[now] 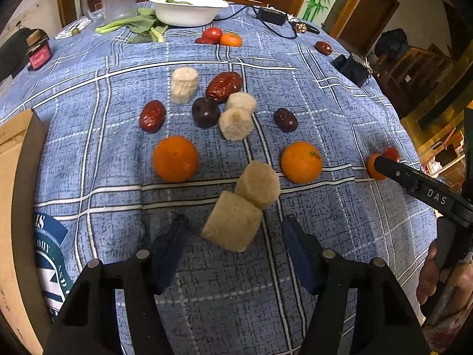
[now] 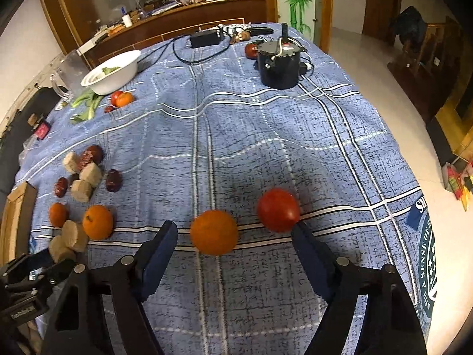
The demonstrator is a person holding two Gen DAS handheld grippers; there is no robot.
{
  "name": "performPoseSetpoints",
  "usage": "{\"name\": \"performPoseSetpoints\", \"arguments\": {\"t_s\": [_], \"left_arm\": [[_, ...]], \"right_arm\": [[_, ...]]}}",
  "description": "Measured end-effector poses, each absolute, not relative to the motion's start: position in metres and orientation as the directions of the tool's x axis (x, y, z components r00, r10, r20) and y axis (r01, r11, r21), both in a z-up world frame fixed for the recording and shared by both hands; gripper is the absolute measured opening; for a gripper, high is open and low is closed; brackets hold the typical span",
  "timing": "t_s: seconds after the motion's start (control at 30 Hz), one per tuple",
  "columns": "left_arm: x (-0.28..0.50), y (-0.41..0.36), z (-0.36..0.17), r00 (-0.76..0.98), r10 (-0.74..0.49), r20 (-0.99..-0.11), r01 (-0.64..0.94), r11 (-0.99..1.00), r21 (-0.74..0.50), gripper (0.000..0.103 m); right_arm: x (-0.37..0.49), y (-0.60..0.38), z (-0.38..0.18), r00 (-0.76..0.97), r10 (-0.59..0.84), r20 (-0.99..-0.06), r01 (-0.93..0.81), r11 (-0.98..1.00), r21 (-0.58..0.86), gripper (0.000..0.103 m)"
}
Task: Organize fruits
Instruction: 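Grasp the pale cylinder with the left tool while the right tool grasps an orange, then carry both held items into the cardboard box and open both tools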
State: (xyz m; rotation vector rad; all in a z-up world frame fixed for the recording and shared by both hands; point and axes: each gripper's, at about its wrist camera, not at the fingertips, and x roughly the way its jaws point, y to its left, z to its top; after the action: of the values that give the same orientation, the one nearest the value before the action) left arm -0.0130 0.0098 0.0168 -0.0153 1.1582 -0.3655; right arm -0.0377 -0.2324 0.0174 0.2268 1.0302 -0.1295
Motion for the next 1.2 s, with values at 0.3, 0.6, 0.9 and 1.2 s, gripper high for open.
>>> {"name": "performPoseSetpoints", "arguments": {"t_s": [0.3,0.6,0.9,1.2], "left_arm": [[-0.014,0.013,0.017,0.357,-0.29,-0.888,0.269,0.942,-0.2,0.037],[-0.014,0.01,0.017,0.365,-0.285,-0.886,0.274,0.943,-0.19,0.038],[-0.015,0.016,0.019,0.373,-0.297,-0.879,0.264,0.942,-0.207,0.037],[-0.025,0.072,0.052,0.415,-0.324,-0.85,0.204,0.944,-0.26,0.037]], "right_arm": [[-0.055,-0.241,0.023,0.525,0.011,-0.851,0.22,0.964,0.149,0.081],[-0.045,-0.222,0.019,0.517,0.066,-0.854,0.153,0.974,0.168,0.073],[-0.034,-0.208,0.012,0.495,0.045,-0.868,0.135,0.982,0.128,0.035],[-0.04,-0.158,0.034,0.509,0.132,-0.851,0.06,0.98,0.188,0.036]]}}
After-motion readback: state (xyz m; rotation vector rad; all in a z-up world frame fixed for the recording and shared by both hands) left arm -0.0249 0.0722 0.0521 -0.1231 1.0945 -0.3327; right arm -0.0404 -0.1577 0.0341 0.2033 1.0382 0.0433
